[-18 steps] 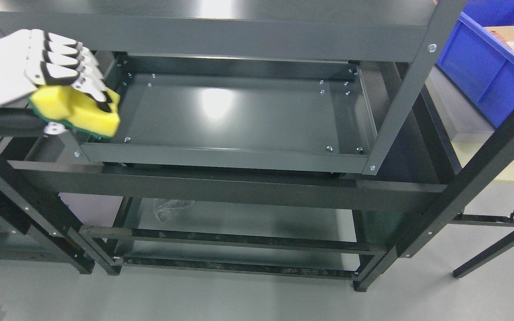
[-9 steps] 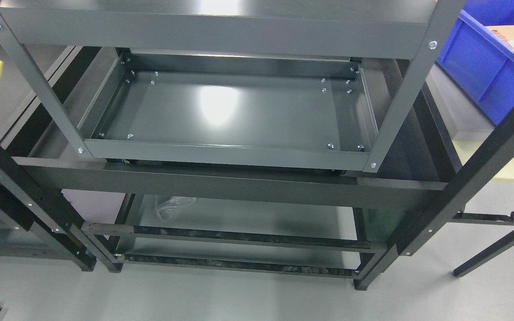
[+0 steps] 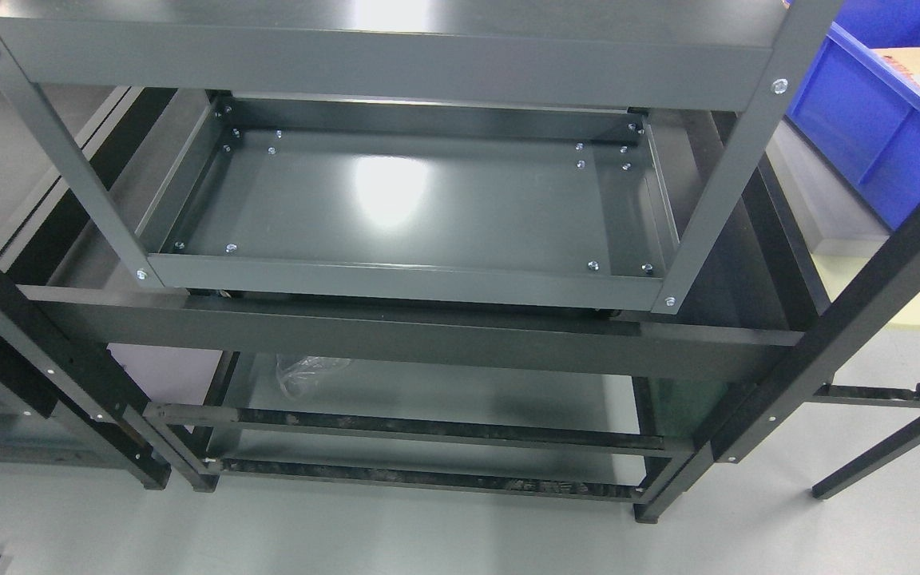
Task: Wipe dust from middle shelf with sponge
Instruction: 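Sweep the sponge back across the shelf away from the left arm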
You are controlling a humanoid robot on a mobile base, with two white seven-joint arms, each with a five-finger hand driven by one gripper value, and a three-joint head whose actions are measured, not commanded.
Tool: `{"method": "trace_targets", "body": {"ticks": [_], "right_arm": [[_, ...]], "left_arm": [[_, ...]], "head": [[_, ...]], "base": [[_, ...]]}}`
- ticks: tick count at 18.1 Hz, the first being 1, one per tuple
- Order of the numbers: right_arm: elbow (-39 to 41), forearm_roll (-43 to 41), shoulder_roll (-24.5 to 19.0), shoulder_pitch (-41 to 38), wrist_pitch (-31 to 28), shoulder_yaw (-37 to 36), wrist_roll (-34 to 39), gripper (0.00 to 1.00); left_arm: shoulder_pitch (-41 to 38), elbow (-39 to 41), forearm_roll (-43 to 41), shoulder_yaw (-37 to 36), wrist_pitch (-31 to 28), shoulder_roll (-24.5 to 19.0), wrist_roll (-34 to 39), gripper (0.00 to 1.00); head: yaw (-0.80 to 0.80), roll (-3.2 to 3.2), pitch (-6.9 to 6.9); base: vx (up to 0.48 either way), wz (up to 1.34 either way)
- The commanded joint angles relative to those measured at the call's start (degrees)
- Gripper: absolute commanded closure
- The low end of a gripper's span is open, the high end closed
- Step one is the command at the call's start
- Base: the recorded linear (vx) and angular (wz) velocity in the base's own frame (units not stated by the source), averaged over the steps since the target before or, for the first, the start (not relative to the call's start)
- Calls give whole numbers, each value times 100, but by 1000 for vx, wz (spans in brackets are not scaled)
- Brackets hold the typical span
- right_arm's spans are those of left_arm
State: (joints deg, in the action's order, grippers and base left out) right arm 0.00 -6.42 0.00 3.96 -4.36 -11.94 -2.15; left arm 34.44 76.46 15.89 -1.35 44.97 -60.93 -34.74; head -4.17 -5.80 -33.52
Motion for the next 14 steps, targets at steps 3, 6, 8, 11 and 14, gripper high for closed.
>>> {"method": "trace_targets", "body": {"ticks": [3,6,8,11,14], "right_arm": [[100,0,100,0,-4,-2,4,0],[100,0,100,0,-4,-2,4,0],[100,0,100,0,-4,7,4,0],[100,0,100,0,-4,7,4,0],[100,0,100,0,-4,-2,4,0]], "left_arm": [[1169,941,-366,-1928,3,1697,134,100],[1555,924,-779,-2578,3,2180,388,100],[1942,862,-1130,-2904,3,2627,590,100],[2417,617,-1728,-3195,3,3603,750,100],[2760,152,-2019,-3634,3,4516,758,100]], "head": [[0,0,0],[0,0,0],[0,0,0],[0,0,0],[0,0,0]], "base": [[7,0],[0,0],[0,0],[0,0],[0,0]]}}
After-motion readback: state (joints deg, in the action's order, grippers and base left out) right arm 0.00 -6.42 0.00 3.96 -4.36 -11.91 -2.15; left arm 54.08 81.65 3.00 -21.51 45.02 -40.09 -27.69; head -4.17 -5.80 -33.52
